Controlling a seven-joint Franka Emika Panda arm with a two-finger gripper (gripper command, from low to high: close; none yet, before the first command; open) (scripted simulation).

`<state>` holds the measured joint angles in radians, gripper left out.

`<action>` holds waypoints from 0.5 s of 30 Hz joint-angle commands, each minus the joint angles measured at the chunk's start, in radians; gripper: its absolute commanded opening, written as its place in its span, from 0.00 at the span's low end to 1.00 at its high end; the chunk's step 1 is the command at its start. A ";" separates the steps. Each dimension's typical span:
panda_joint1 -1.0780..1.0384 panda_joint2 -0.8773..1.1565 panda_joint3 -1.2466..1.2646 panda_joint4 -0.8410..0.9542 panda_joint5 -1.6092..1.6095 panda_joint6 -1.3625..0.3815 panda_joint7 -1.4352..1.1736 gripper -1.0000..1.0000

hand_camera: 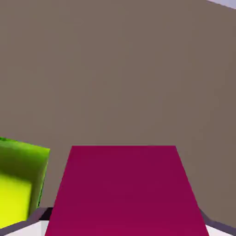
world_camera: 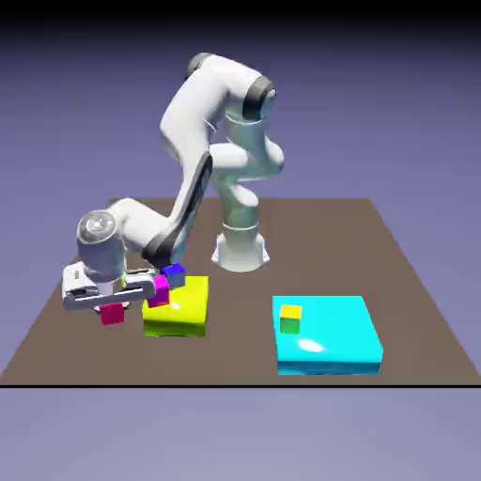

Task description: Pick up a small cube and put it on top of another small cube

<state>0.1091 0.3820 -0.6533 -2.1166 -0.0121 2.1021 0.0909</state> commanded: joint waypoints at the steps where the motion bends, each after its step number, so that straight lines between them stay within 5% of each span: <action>1: -0.008 -0.036 0.008 -0.012 -0.016 -0.026 0.045 0.00; 10: -0.035 -0.340 0.093 -0.122 -0.144 -0.265 0.385 0.00; 15: -0.023 -0.296 0.102 -0.215 -0.145 -0.142 0.364 0.00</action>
<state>0.0832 0.0856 -0.5515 -2.3320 -0.1544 1.9593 0.4539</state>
